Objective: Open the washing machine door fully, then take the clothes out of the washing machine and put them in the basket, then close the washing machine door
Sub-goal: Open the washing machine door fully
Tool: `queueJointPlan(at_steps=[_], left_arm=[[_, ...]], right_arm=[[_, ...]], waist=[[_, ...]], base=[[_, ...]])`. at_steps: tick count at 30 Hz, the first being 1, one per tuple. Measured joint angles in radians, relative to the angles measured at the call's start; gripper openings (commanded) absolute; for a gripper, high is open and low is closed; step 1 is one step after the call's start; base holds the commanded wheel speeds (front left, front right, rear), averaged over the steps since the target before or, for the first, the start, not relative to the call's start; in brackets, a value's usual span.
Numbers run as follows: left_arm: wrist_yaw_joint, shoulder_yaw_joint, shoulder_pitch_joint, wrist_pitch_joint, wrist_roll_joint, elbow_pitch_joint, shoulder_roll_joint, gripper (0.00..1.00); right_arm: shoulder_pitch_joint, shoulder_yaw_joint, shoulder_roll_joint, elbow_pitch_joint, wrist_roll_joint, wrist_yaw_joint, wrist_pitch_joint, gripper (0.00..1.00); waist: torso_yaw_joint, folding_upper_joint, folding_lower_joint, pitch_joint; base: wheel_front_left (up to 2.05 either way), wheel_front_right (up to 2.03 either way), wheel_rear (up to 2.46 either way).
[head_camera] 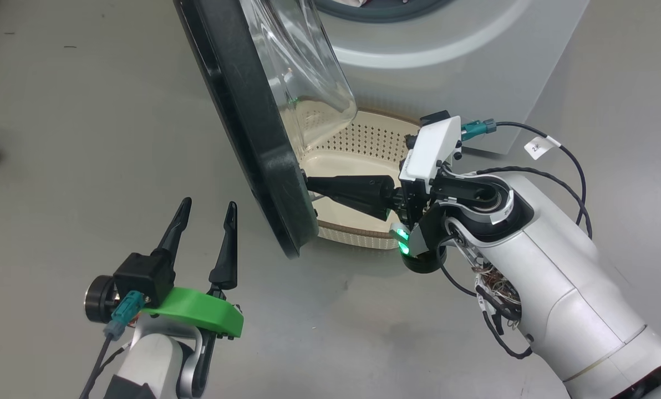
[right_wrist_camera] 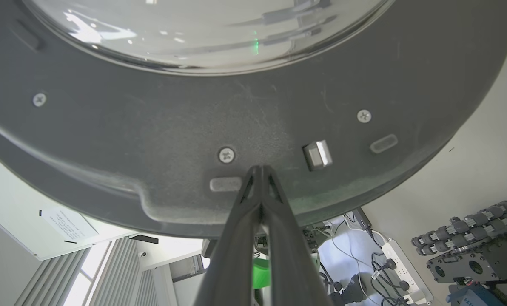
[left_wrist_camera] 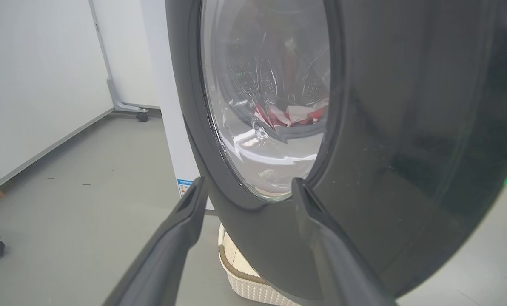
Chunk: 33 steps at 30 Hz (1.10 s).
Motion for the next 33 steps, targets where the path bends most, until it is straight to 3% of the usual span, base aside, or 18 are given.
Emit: queueJointPlan(at_steps=[10,21,25,33], left_arm=[[0.003,0.016,0.000,0.000,0.000,0.000,0.000,1.00],[0.009,0.067,0.008,0.000,0.020,0.016,0.000,1.00],[0.013,0.084,0.035,0.000,0.022,0.021,0.000,1.00],[0.014,0.132,0.069,0.000,0.026,0.024,0.007,1.00]], right_arm=[[-0.002,0.005,0.002,0.019,-0.038,0.004,-0.063,0.00],[-0.002,0.034,-0.106,0.042,-0.254,0.130,-0.207,0.00],[-0.001,0.092,-0.169,0.045,-0.420,0.189,-0.297,0.00],[0.024,0.137,-0.234,0.052,-0.609,0.217,-0.467,0.00]], waist=[[-0.007,0.0000,0.0000,-0.006],[-0.050,0.0000,0.0000,-0.065],[-0.070,0.0000,0.0000,-0.095],[-0.120,0.0000,0.0000,-0.139]], base=[[0.00,0.00,0.00],[0.00,0.00,0.00],[0.00,0.00,0.00],[0.00,0.00,0.00]])
